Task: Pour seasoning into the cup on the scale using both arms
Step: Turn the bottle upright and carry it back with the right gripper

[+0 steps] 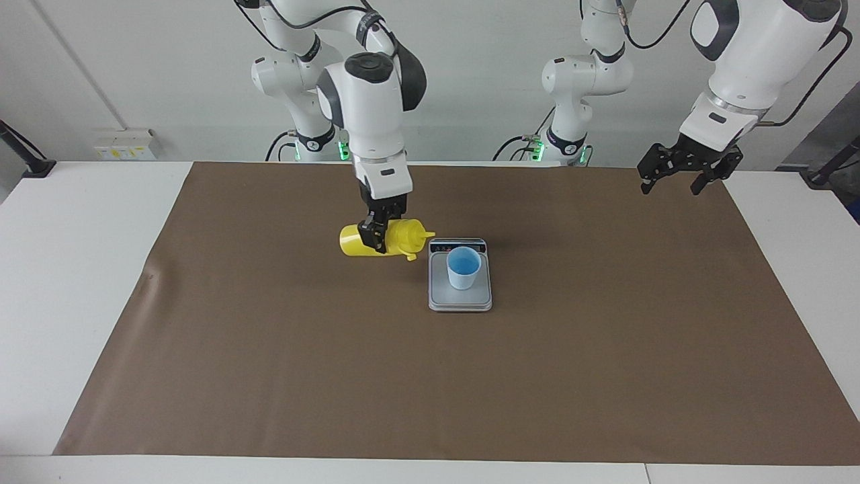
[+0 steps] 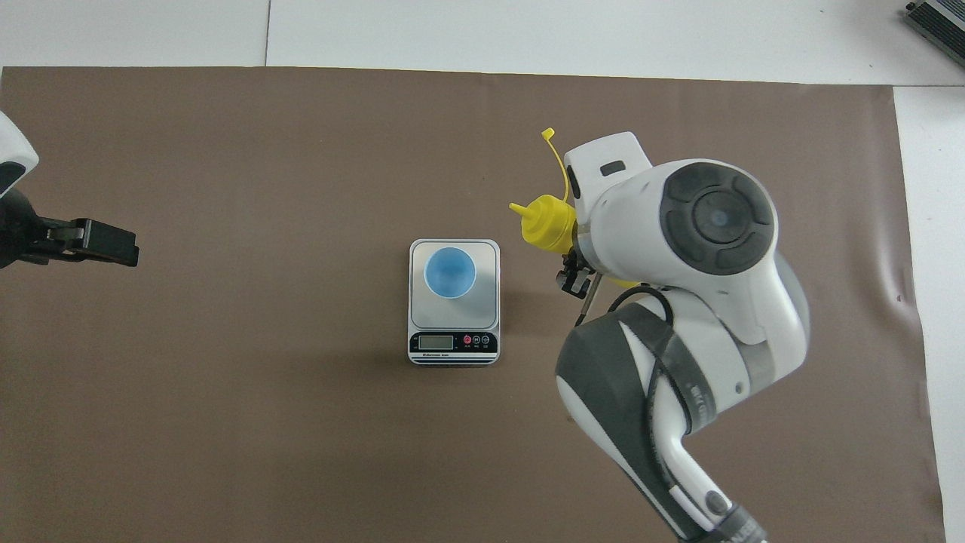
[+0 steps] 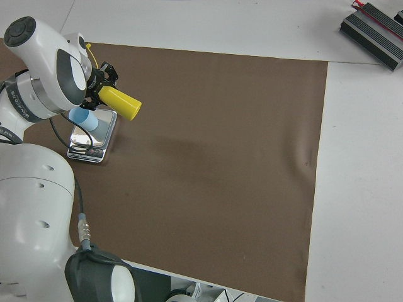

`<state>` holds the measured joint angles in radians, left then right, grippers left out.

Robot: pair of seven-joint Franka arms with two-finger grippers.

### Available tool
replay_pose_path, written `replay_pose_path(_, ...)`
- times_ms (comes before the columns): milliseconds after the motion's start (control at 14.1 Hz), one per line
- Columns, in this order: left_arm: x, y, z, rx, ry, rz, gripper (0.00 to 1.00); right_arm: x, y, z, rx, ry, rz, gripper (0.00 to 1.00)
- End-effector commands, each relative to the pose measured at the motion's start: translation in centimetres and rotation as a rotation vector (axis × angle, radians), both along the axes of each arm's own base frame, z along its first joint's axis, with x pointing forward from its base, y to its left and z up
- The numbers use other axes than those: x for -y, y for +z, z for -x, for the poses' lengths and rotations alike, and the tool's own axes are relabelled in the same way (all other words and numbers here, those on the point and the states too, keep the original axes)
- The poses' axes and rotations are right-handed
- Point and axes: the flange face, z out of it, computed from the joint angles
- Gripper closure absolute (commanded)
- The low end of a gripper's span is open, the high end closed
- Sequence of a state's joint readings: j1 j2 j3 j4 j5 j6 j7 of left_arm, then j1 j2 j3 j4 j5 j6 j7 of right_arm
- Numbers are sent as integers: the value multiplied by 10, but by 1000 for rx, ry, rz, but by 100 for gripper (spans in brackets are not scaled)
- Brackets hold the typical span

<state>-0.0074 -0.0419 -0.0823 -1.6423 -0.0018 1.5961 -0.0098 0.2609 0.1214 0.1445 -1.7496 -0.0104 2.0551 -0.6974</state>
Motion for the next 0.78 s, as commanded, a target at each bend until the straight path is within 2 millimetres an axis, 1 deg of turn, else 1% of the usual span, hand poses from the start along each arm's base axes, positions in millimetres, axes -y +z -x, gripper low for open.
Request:
replay_pose_path(0,-5,1,8,7,-3,-19,0,46,16,2,-2,19,-123,100)
replay_pose_path(142,-5,1,8,7,-3,-19,0,81,13,-4,-12,55,-226,100)
replay_pose_path(284,-5,1,8,7,-3,-19,0,120,6,-5,-11,62,-323,100)
replay_pose_path(426,-5,1,8,7,-3,-19,0,147,-4,-1,-9,58,-386,100)
replay_pose_path(568,-5,1,8,7,-3,-19,0,167,-11,6,-1,53,-449,100)
replay_pose_path(710,-5,1,8,7,-3,-19,0,186,-25,18,-5,16,-509,100)
